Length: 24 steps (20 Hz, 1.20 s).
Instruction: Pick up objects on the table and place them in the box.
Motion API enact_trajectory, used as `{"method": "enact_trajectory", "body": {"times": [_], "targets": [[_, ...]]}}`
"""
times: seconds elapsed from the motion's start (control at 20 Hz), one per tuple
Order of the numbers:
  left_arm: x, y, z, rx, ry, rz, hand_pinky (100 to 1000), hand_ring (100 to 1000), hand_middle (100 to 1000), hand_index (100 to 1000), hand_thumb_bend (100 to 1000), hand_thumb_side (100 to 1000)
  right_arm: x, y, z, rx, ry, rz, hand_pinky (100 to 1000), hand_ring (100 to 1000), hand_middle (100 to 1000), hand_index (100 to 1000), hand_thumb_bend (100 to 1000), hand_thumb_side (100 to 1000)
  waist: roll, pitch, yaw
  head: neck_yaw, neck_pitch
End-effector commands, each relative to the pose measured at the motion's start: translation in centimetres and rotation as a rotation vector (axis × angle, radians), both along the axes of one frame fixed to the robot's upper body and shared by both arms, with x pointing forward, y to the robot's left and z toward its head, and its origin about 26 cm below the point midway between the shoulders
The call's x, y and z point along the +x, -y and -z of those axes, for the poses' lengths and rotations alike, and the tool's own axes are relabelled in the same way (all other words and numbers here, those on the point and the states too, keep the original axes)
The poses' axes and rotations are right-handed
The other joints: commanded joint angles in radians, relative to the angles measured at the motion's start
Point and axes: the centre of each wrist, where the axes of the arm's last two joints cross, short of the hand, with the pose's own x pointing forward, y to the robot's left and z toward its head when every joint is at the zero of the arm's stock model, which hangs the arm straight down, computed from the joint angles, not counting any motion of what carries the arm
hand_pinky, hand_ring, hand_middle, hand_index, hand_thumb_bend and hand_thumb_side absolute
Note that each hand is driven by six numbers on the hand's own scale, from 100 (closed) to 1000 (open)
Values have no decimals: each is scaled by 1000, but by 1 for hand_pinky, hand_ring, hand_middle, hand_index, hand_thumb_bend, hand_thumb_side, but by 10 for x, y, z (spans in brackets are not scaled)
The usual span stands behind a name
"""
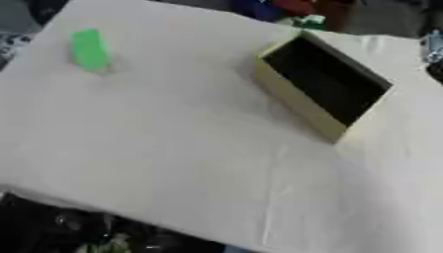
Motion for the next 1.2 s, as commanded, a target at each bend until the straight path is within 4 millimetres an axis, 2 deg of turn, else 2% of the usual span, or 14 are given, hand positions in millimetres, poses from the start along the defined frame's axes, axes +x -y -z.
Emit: {"method": "enact_trajectory", "body": {"times": [0.05,0.85,1.0,1.2], "targets": [[-2,-4,-9,25,24,-13,685,575,600,801,100,601,-1,4,-11,-14,32,11,627,846,619,810,100,394,8,-20,-1,-3,5],[-3,-7,-10,44,14,-34,686,579,606,808,100,597,-2,3,-12,-20,33,12,627,845,619,810,100,396,25,-32,7,-7,-2],[0,-16,-13,115,-32,-102,693,598,632,824,100,584,-2,3,-12,-23,32,13,627,845,618,810,100,396,27,-32,7,-4,-2],[13,-43,-25,317,-205,-277,709,633,676,845,100,576,-2,3,-12,-29,28,12,627,844,618,810,100,395,33,-36,5,4,-2]]}}
